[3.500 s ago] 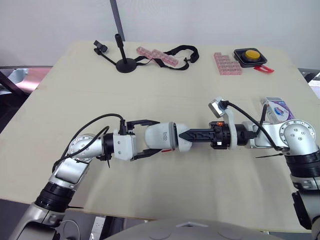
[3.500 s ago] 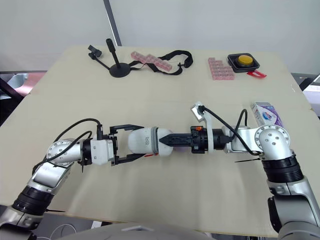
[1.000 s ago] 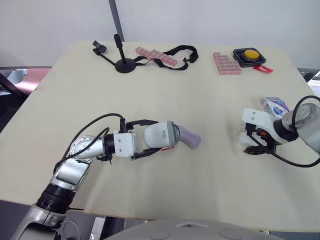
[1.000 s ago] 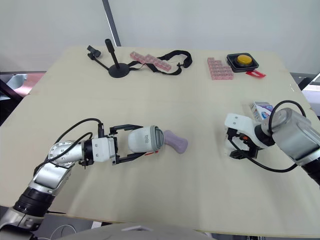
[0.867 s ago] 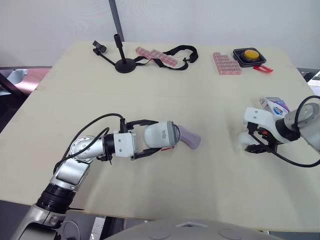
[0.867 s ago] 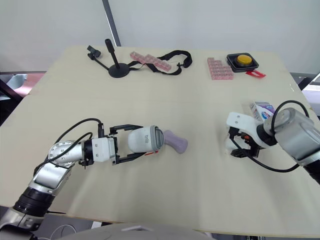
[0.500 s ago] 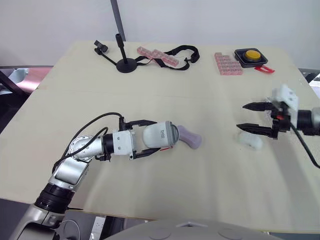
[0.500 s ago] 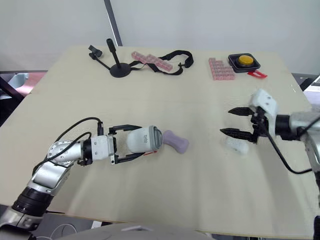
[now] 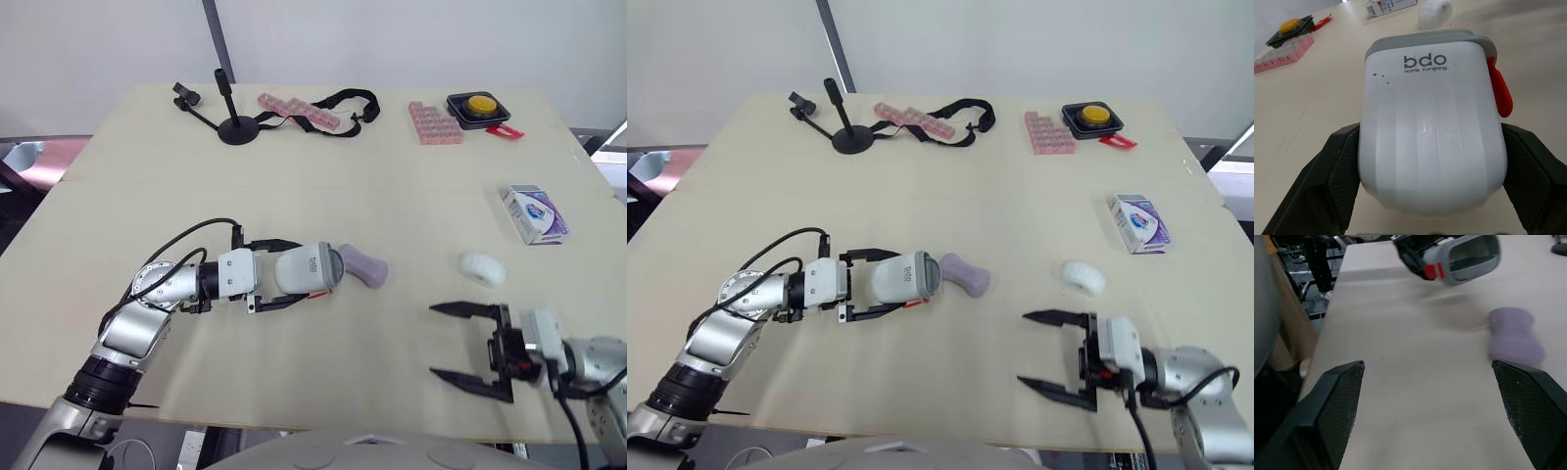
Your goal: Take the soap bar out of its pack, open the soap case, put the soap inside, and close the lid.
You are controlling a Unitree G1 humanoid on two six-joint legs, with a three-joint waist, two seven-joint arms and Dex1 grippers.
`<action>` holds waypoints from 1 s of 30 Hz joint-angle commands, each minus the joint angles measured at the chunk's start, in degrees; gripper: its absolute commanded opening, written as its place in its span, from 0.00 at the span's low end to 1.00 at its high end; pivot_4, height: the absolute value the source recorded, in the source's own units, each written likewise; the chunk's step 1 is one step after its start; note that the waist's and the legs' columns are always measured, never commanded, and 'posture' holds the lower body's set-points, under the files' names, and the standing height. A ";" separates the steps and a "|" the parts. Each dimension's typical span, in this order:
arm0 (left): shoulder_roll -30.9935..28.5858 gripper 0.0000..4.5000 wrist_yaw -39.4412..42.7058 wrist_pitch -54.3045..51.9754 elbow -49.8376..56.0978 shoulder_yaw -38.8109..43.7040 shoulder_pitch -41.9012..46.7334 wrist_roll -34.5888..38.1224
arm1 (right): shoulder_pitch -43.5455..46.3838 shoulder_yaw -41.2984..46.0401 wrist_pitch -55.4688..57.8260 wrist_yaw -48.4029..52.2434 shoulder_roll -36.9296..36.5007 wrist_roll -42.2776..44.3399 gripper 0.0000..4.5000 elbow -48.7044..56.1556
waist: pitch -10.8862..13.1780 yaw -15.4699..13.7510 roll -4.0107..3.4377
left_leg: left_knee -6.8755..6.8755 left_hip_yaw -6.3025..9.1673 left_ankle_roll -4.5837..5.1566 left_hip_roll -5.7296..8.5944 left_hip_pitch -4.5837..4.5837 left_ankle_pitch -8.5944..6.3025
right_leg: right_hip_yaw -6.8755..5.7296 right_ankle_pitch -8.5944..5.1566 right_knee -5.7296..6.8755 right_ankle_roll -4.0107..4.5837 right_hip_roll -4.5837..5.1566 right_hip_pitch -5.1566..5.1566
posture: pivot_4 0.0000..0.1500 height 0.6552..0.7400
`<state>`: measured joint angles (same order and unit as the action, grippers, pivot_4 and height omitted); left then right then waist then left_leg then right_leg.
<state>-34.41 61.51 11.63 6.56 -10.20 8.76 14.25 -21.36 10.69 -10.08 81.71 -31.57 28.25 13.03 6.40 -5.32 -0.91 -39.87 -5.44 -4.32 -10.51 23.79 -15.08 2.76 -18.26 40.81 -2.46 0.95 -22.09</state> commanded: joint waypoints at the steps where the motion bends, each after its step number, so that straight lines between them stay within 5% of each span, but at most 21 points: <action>1: -0.98 0.77 0.78 -1.09 1.54 1.28 0.05 1.84 | -0.70 -0.35 -5.05 0.28 0.26 -0.68 0.99 -1.98 | 0.00 0.87 0.00 | 0.00 0.00 0.03 0.01 0.00 0.01 | -0.01 0.00 -0.01 0.00 0.03 0.00 | 1.00 0.72; 17: -10.57 0.77 8.51 -5.95 3.34 -1.36 0.98 -2.21 | 0.60 -2.99 -4.08 -5.66 -2.39 -0.11 0.99 0.25 | 0.00 1.33 0.00 | 0.05 0.08 0.17 0.04 -0.18 0.03 | -0.17 -0.01 -0.07 -0.01 0.27 0.24 | 1.00 0.72; 30: -14.68 0.77 13.66 -22.58 15.60 -9.01 8.74 -6.27 | 1.26 -3.48 -4.49 -6.38 -2.98 0.10 0.99 -2.26 | 0.01 1.40 0.00 | 0.07 0.07 0.22 0.12 -0.18 0.05 | -0.34 -0.02 -0.09 -0.02 0.46 0.27 | 1.00 0.72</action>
<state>-48.07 74.57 -8.51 19.06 -19.01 16.75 7.87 -20.20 6.77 -13.73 75.33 -34.11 27.38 10.36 6.41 -3.92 -0.91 -39.80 -5.37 -4.10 -10.39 23.61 -15.03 2.42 -18.27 40.72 -2.48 1.42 -21.82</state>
